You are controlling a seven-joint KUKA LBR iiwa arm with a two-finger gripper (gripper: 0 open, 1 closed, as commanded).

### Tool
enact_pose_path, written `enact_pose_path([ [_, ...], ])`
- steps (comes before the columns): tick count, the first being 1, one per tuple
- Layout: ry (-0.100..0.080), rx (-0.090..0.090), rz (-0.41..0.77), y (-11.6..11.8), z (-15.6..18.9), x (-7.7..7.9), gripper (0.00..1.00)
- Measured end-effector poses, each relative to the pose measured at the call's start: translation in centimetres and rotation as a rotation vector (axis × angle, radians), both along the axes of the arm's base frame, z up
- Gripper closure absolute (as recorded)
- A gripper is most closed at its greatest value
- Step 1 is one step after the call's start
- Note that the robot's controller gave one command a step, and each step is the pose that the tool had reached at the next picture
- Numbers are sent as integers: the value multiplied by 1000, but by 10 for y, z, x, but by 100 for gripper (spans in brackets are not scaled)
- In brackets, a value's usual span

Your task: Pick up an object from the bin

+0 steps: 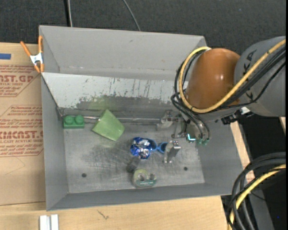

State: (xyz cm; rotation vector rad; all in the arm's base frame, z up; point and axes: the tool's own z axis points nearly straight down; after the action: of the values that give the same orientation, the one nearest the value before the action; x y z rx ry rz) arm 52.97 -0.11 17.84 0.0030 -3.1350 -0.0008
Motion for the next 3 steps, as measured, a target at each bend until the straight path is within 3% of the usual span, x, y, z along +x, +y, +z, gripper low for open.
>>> enact_pose_path([
  [1, -16, 0, 72, 1, -106, 22, 0],
  [3, -10, 0, 72, 1, -101, 25, 0],
])
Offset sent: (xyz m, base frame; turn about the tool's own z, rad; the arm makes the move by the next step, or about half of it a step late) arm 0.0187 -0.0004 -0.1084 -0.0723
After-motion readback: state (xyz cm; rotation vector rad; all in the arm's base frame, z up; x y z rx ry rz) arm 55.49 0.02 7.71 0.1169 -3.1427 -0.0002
